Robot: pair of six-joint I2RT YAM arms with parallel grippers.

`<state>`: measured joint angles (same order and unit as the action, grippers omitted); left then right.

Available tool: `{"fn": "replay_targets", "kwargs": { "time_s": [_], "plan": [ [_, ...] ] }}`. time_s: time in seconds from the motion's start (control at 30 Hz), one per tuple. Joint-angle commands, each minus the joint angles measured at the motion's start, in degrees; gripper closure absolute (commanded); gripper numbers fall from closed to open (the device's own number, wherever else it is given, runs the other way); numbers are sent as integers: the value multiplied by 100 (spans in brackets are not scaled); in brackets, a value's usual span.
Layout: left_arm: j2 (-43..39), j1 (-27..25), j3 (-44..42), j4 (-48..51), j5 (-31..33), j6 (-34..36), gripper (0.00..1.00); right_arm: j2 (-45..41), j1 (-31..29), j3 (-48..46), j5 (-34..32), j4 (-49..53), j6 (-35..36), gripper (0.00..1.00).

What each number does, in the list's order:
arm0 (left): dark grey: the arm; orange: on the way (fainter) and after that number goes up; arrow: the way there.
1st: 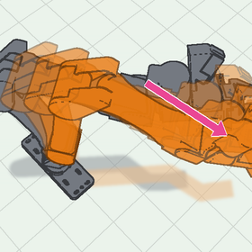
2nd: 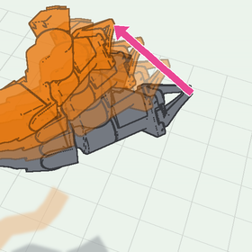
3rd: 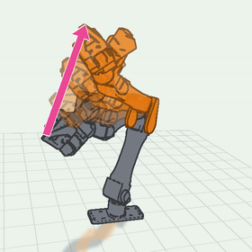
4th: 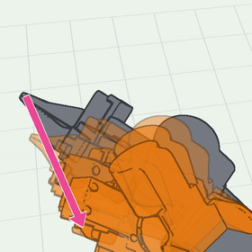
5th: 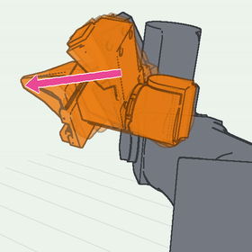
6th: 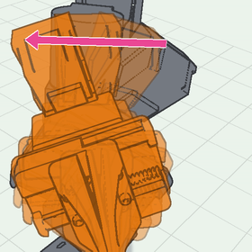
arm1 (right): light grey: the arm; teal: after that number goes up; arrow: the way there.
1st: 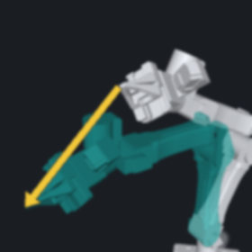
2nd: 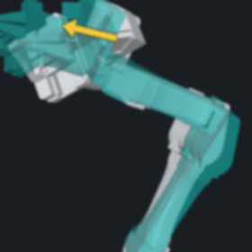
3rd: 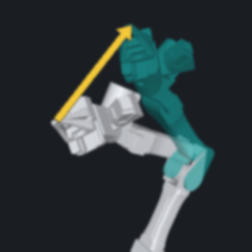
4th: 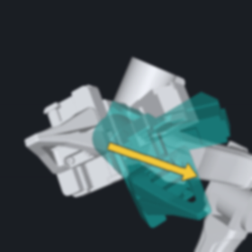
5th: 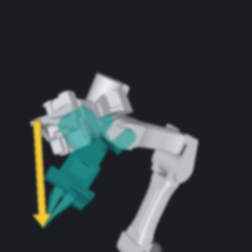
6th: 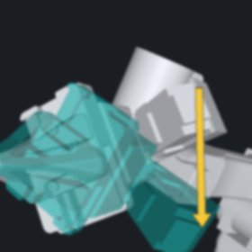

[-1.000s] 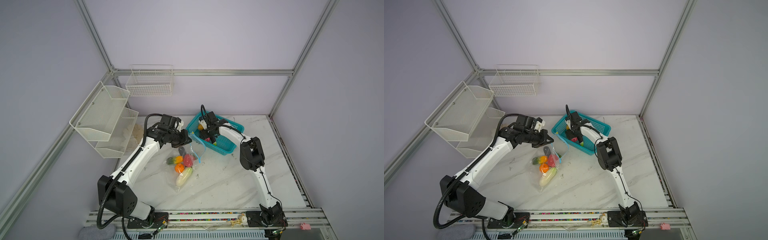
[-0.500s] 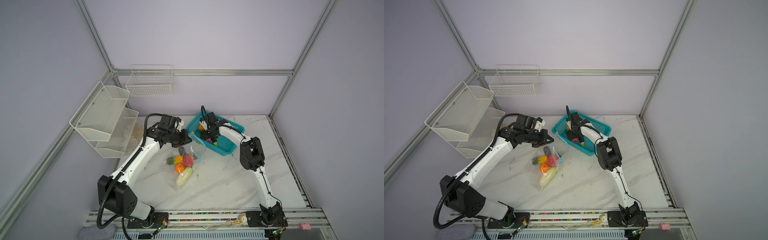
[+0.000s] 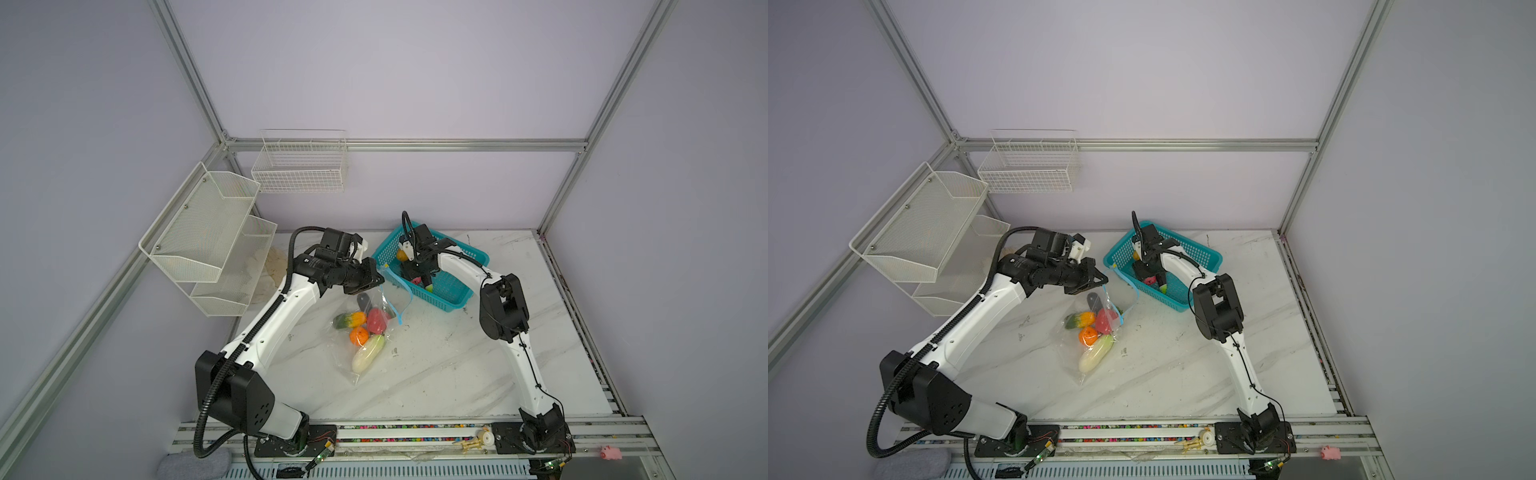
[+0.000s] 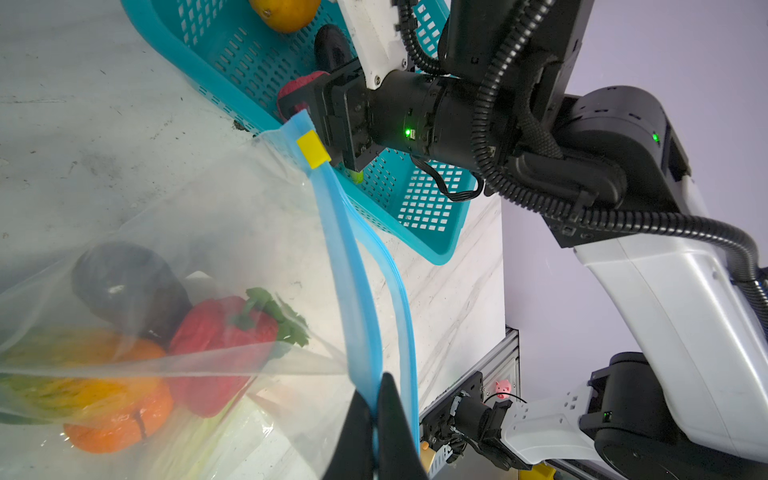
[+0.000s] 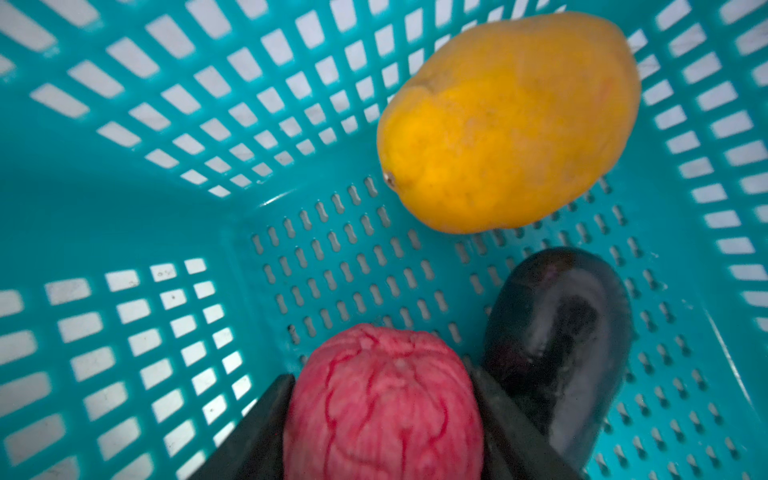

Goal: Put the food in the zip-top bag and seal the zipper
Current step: 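Lower the right gripper onto the pink dragon fruit and close it, then lift the pink dragon fruit out of the basket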

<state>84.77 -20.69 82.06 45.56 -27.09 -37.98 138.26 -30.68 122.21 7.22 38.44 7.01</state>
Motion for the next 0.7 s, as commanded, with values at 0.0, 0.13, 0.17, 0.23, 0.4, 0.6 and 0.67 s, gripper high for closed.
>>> {"fn": "replay_targets", "kwargs": {
  "time_s": [0.0, 0.13, 0.17, 0.23, 0.4, 0.6, 0.67],
  "plan": [
    [-127, -16, -30, -284, -138, -43, 100, -432, -26, -77, -70, -39, 6, 35],
    [-145, -10, -58, -301, -142, -34, 100, -504, -17, -66, -120, -49, -14, 36],
    [-150, -14, -59, -299, -147, -34, 100, -510, -17, -63, -125, -47, -20, 36],
    [-162, -19, -74, -309, -147, -42, 100, -552, -9, -57, -159, -54, -45, 36],
    [-173, -20, -124, -344, -164, -50, 100, -670, 18, -76, -182, -92, -90, 36],
    [-150, -24, -140, -407, -218, -61, 100, -786, 44, -64, -297, -106, -202, 37],
    [-144, -29, -129, -403, -226, -54, 100, -843, 53, -103, -346, -151, -255, 37]
  ]
}}
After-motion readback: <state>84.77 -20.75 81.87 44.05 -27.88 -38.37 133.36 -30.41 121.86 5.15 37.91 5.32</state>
